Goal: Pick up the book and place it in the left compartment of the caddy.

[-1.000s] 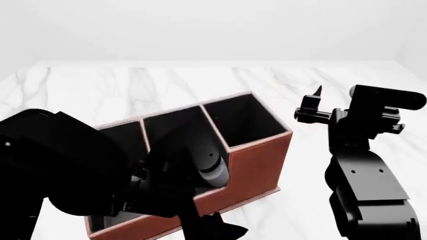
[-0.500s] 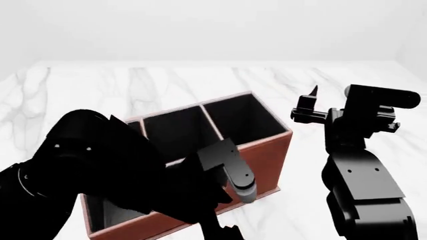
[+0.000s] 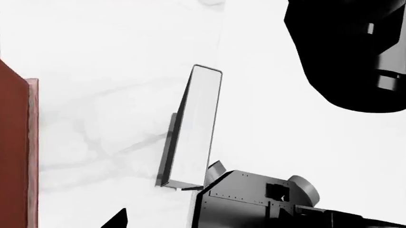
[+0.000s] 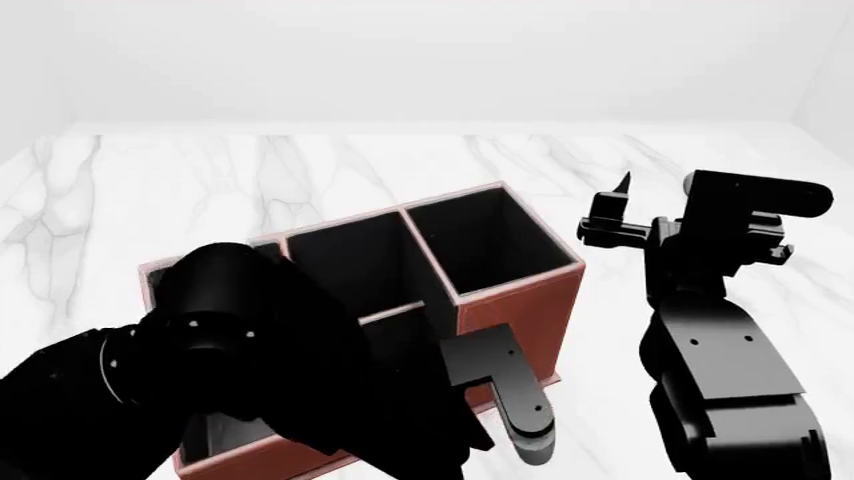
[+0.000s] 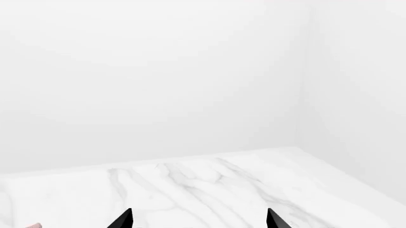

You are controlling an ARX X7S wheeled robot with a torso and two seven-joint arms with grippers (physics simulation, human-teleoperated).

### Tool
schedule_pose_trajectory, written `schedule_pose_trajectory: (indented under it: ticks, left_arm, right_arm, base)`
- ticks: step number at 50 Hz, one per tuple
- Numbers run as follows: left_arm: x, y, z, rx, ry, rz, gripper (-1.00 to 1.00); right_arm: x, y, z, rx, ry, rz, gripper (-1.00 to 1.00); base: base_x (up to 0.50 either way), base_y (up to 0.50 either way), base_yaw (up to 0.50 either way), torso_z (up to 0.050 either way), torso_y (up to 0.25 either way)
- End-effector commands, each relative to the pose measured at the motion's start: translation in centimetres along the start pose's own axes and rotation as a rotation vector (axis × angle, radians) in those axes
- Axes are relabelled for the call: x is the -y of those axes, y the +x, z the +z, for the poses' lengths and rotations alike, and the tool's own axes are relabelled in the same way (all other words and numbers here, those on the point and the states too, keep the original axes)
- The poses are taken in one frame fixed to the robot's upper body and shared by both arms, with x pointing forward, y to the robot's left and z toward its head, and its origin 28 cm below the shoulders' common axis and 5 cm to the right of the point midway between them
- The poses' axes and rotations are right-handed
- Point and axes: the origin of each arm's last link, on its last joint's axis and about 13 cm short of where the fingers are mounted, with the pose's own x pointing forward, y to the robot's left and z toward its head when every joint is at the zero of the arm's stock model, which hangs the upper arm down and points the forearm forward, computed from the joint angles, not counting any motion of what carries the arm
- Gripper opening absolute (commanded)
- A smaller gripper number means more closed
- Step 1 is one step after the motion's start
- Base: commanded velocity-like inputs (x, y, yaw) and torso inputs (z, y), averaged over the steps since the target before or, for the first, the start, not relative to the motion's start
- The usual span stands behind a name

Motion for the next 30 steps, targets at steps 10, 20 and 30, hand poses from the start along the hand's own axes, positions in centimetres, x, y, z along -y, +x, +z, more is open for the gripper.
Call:
schedule_pose_trajectory:
  ticks: [10,20,30]
  left_arm:
    - [-1.7,2.3,0.1,-0.054,0.026,-0.016,1.0]
    - [-2.6,3.2,0.0,-0.071,0.031,-0.014,1.0]
    - [-3.0,4.3,-0.1,-0.084,0.042,-0.033,1.0]
  right_arm:
    - [0.0,0.1,-0.5,-0.008,0.006,0.004,1.0]
    - [0.0,-0.1,-0.6,-0.01,0.012,0.005,1.0]
    - [0.0,0.0,-0.6,-0.011,0.014,0.007,1.0]
  base:
    - [0.0,0.0,0.0,0.0,0.0]
    - [0.0,0.0,0.0,0.0,0.0]
    - [0.0,0.0,0.0,0.0,0.0]
